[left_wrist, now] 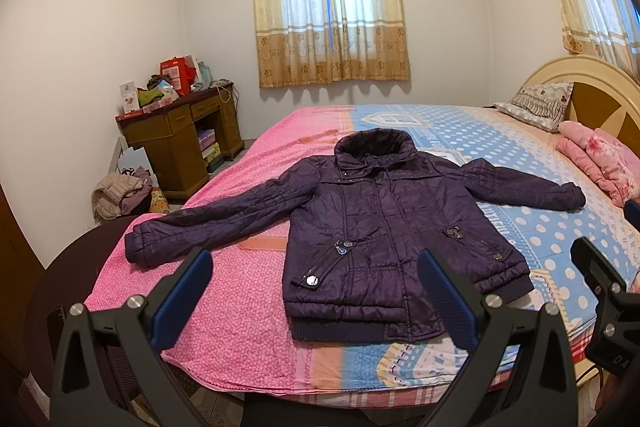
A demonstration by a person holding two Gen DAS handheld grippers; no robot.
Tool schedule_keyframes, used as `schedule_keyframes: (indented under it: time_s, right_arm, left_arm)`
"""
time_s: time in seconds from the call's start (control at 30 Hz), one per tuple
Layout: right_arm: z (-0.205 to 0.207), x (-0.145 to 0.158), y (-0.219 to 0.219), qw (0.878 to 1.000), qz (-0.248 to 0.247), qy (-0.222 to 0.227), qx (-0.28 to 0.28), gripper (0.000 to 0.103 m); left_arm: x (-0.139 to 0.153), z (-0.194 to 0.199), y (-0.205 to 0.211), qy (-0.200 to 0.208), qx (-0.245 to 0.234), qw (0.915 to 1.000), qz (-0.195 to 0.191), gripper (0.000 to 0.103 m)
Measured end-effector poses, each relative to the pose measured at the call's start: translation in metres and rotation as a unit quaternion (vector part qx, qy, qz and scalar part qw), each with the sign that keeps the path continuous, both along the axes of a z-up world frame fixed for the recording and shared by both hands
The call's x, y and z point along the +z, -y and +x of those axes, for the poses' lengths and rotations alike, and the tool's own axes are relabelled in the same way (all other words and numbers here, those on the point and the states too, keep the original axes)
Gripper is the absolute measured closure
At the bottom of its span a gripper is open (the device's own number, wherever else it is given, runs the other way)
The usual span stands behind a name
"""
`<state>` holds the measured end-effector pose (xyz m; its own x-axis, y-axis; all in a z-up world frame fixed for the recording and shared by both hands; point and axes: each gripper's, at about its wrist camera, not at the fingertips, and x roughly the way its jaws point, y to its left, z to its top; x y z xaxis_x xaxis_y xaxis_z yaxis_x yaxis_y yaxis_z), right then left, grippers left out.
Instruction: Fold large clothes
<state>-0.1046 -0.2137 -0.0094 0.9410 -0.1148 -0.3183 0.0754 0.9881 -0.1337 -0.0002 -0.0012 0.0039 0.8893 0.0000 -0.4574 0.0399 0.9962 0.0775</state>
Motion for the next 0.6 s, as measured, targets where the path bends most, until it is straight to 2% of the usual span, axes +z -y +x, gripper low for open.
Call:
schedule_keyframes:
  time_s: [0.6]
  right_arm:
    - [0.0008, -0.0028, -0.0021, 1.000, 0.000, -0.001, 0.001, 0.001]
  left_arm:
    - [-0.0024, 0.0023, -0.0034, -0.001, -0.001, 1.0000, -0.001, 0.000]
